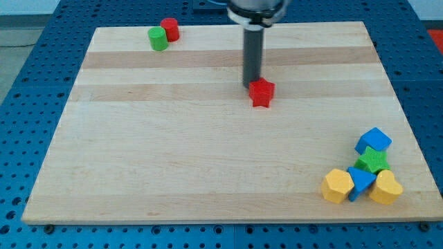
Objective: Move the arm near the red star
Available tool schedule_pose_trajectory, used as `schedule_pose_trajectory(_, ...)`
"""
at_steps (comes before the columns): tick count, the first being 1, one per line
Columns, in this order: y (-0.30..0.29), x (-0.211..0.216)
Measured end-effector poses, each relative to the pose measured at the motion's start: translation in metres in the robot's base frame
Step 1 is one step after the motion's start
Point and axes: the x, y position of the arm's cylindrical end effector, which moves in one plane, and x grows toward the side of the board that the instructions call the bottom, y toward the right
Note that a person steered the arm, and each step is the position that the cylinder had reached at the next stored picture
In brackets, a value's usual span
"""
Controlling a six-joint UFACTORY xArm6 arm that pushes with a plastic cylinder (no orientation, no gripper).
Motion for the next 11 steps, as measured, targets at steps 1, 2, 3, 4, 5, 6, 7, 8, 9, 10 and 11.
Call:
schedule_pose_trajectory(1, 0.039, 0.018)
schedule_pose_trajectory(2, 0.058, 0.049)
schedule_pose_trajectory(3, 0.072, 0.066)
schedule_pose_trajectory(4, 0.084, 0.028)
schedule_pose_trajectory(5, 0.080, -0.024)
schedule_pose_trajectory(6, 0.044, -0.042)
schedule_pose_trajectory(7, -0.010, -0.042)
schedule_pose_trajectory(8, -0.029, -0.035)
schedule_pose_trajectory(9, -0.028, -0.005)
schedule_pose_trajectory(10, -0.026, 0.005)
schedule_pose_trajectory(11, -0.023, 0.007)
